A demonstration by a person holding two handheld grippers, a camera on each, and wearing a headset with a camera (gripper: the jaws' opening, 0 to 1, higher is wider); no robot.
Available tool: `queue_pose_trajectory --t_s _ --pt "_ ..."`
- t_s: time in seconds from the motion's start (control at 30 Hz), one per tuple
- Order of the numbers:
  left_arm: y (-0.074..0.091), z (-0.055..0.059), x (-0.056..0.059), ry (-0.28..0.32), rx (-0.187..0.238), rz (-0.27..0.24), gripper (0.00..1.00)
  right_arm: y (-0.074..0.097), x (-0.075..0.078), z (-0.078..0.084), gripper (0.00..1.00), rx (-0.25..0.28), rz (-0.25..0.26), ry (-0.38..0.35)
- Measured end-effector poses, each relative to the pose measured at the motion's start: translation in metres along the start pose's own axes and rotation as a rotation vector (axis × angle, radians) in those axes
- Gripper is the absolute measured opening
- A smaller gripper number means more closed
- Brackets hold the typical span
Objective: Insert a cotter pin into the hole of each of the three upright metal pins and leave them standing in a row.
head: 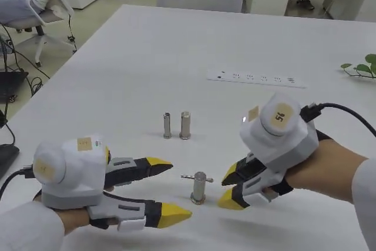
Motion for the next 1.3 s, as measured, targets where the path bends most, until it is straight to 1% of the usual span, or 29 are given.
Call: queue_pose_trajectory --t_s 0.13,0.23,0.33,0.4,0.47,0.57,0.7,0.8,0.87,1.03,1.07,1.13,1.2,1.23,1.3 --pt "0.008 -0.003 0.006 0.01 0.008 0.002 0.7 0.0 -0.001 0.004 0.28 0.01 0.005 -0.014" --pt "0.015 -0.01 0.011 0.012 0.019 -0.001 0.75 0.0 -0.002 0.006 0.29 0.016 0.007 -0.02" --pt "0.021 -0.015 0.016 0.002 0.023 -0.001 0.77 0.001 -0.002 0.008 0.29 0.025 0.012 -0.026" --pt "0.025 -0.017 0.019 -0.002 0.017 -0.002 0.78 0.001 -0.003 0.008 0.31 0.036 0.011 -0.034" --pt "0.028 -0.02 0.022 -0.002 0.022 -0.001 0.79 0.001 -0.004 0.007 0.32 0.053 0.013 -0.033" --pt "0.033 -0.022 0.025 0.005 0.031 -0.007 0.82 0.0 -0.005 0.008 0.33 0.06 0.013 -0.048" --pt "0.04 -0.021 0.027 0.01 0.032 -0.032 0.82 -0.003 -0.008 0.007 0.35 0.067 0.014 -0.045" --pt "0.045 -0.018 0.029 0.023 0.04 -0.051 0.83 -0.004 -0.008 0.005 0.35 0.087 0.02 -0.047" --pt "0.049 -0.015 0.029 0.031 0.04 -0.066 0.83 -0.006 -0.008 0.002 0.35 0.113 0.023 -0.053" --pt "0.057 -0.007 0.028 0.047 0.043 -0.102 0.83 -0.01 -0.008 -0.001 0.34 0.149 0.023 -0.073" --pt "0.058 -0.007 0.028 0.049 0.043 -0.107 0.83 -0.011 -0.008 -0.002 0.34 0.164 0.031 -0.069" --pt "0.06 -0.006 0.028 0.051 0.045 -0.113 0.83 -0.013 -0.008 -0.003 0.34 0.178 0.035 -0.071" --pt "0.061 -0.006 0.028 0.053 0.044 -0.118 0.83 -0.016 -0.008 -0.005 0.33 0.202 0.033 -0.073" --pt "0.062 -0.006 0.028 0.055 0.044 -0.12 0.82 -0.018 -0.009 -0.006 0.33 0.225 0.027 -0.07" --pt "0.063 -0.006 0.028 0.056 0.045 -0.123 0.82 -0.023 -0.01 -0.007 0.33 0.234 0.023 -0.065"
Point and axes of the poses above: the centre of the closed fingertips' face, and the gripper's own axes: y roughly backward along the fingers, x roughly to its right, z roughly out of its underside, the point moved 6 cm from there along y, roughly backward along the fingers, and after that the axes turned 7 degrees about z, right-handed, at the moved point
